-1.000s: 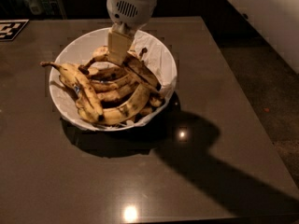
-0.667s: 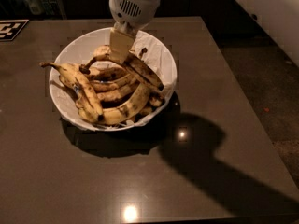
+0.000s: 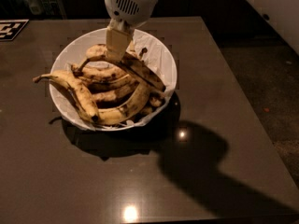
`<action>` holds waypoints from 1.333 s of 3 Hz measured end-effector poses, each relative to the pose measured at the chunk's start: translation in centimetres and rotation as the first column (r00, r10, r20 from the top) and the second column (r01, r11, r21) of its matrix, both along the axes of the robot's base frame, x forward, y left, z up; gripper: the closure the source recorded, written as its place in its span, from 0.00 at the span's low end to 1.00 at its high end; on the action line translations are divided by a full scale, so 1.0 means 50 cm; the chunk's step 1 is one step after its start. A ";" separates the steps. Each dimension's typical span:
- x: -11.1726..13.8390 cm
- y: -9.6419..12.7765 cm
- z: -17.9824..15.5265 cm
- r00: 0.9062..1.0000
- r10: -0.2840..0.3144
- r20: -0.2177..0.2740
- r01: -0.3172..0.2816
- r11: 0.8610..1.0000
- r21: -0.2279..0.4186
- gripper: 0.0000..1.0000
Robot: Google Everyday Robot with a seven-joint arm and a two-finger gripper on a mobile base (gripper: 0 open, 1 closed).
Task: Pick banana from white bowl
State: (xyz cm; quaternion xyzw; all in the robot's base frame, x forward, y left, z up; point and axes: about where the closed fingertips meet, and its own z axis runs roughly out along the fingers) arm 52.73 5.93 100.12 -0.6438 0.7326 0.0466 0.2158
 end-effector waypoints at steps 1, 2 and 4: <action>-0.038 0.010 0.034 0.994 0.073 0.083 -0.074 0.997 0.016 1.00; -0.077 0.018 0.076 0.975 0.137 0.176 -0.142 0.990 0.016 1.00; -0.127 0.022 0.141 0.938 0.199 0.283 -0.211 0.977 0.013 1.00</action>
Offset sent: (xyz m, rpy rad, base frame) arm -0.0572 0.0122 0.0553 0.0347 -0.2701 0.2189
